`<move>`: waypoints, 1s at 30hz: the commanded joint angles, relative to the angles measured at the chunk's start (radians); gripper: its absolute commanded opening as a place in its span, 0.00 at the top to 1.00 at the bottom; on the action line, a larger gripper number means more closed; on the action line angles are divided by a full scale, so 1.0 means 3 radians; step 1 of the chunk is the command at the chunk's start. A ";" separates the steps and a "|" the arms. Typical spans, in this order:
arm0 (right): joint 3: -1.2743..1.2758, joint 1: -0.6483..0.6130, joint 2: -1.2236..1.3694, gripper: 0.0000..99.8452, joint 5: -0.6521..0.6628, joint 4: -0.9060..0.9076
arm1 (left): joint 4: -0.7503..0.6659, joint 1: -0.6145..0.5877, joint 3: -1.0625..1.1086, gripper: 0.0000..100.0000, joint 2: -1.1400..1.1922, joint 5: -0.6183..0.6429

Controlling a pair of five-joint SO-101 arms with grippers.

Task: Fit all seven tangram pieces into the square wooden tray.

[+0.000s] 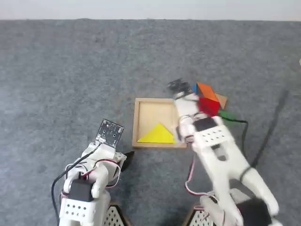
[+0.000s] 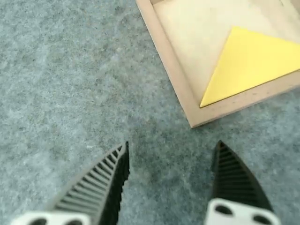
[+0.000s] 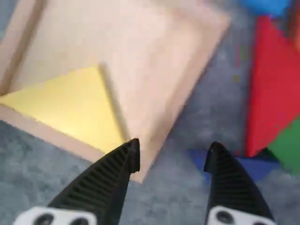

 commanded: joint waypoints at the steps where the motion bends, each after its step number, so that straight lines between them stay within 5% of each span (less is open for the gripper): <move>1: -0.0215 0.0693 -0.0611 0.76 0.0087 0.0054 | 0.0015 0.0026 -0.0038 0.72 -0.0056 0.0020; 5: -0.0619 0.1123 -0.0509 0.76 0.0573 0.0340 | 0.0015 0.0026 -0.0038 0.72 -0.0056 0.0020; 14: -0.1171 0.0979 0.0713 0.75 0.0967 -0.0120 | 0.0015 0.0026 -0.0038 0.72 -0.0056 0.0020; 19: -0.1744 0.1020 0.1675 0.65 0.1238 -0.0187 | 0.0015 0.0026 -0.0038 0.72 -0.0056 0.0020; 30: -0.2056 0.0949 0.2401 0.65 0.1268 -0.0309 | 0.0015 0.0026 -0.0038 0.72 -0.0056 0.0020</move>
